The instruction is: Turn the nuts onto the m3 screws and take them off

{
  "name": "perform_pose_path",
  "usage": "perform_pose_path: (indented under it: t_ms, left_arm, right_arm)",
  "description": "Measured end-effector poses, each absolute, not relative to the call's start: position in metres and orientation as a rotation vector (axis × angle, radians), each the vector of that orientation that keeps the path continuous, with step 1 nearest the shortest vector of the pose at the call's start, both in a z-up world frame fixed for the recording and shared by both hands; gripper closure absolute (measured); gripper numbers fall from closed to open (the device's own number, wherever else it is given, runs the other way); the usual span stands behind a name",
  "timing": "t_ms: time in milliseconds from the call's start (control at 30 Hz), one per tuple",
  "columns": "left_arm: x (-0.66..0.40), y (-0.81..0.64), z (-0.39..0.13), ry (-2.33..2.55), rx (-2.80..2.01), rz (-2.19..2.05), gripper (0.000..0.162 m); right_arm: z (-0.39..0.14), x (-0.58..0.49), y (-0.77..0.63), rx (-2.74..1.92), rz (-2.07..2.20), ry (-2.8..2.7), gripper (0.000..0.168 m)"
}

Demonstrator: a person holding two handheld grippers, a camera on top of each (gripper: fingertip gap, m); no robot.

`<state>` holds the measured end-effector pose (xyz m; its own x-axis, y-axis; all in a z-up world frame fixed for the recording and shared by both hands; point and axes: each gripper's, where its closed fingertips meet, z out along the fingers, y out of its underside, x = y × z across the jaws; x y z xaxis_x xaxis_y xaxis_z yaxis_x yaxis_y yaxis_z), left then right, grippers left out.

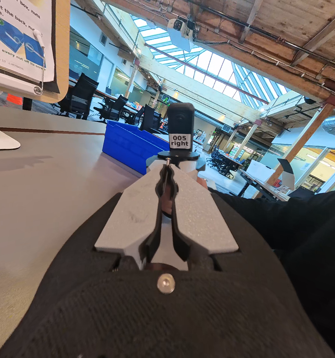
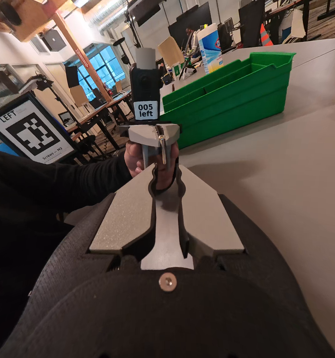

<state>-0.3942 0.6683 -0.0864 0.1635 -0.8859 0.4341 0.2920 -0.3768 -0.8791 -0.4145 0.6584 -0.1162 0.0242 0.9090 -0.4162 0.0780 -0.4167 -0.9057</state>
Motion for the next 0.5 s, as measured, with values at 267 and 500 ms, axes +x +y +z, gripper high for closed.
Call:
perform_pose_path:
  t_ms: [267,500]
  left_arm:
    - [-0.394,0.668,-0.088,0.63,-1.413,-1.427,0.162]
    - [-0.397,0.671,-0.095,0.652,-1.449,-1.377,0.162]
  right_arm:
    - [-0.115,-0.416,0.656,-1.568,1.439,-1.045,0.168]
    - [-0.119,-0.401,0.661,-1.636,1.331,-1.101,0.168]
